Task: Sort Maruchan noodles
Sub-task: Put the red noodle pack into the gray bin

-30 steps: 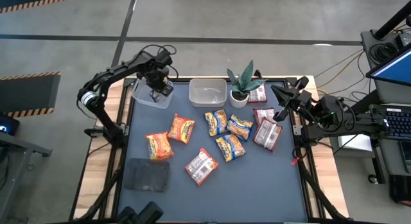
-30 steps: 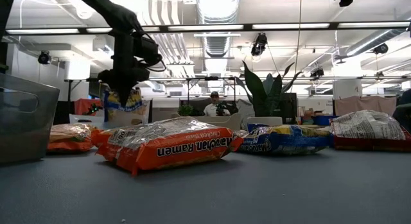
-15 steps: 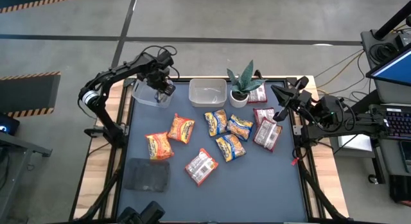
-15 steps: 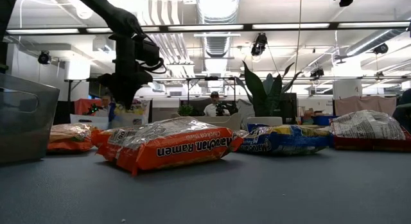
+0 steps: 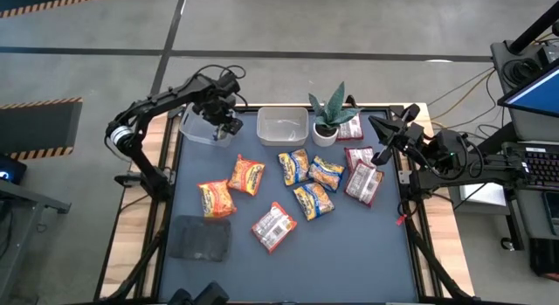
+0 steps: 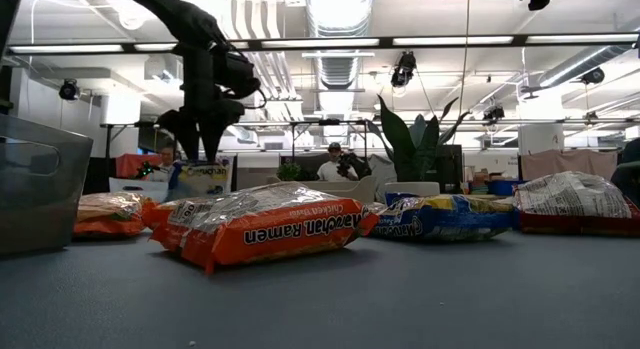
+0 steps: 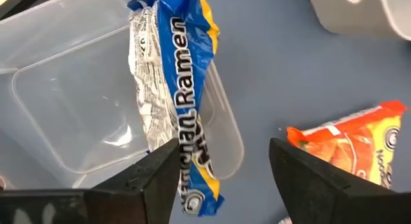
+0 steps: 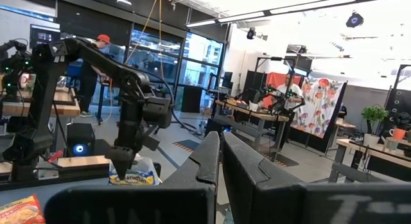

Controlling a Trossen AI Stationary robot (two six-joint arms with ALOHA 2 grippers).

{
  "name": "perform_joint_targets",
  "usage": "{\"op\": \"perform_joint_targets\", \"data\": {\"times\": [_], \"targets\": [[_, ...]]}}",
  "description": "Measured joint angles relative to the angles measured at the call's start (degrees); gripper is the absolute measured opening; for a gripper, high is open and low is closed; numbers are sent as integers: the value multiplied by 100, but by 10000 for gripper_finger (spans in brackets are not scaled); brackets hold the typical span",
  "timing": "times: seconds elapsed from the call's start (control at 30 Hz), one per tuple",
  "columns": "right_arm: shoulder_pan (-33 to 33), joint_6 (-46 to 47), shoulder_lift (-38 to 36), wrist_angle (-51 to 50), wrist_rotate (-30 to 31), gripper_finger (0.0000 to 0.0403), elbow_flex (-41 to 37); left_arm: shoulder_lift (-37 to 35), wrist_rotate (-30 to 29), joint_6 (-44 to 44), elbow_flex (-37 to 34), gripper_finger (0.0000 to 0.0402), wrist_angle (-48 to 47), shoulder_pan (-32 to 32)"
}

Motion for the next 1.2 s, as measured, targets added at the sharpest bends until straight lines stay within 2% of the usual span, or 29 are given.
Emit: {"op": "perform_joint_targets", "data": {"times": [0.2,0.33,0.53,0.83,1.0,1.1,1.2], "targets": [[0,46,0,9,0,9,0,-545,-109,158,2,217,1,-43],[0,181,0,32,-1,9,0,-1122,-107,333,-75,217,387,-379],[0,521,7,32,-1,9,0,-2172,-102,434,-1064,217,2378,-1485],[0,875,-1,32,-3,9,0,-3189,-78,1601,-3196,217,5918,-3260],[0,1727,71,28,-7,9,0,-3332,-85,1788,-3994,217,7563,-3524],[0,2132,113,23,-4,9,0,-3334,-109,1738,-4161,217,7890,-3518],[0,2117,159,14,-6,9,0,-3284,-109,1708,-4207,217,7962,-3520]]}}
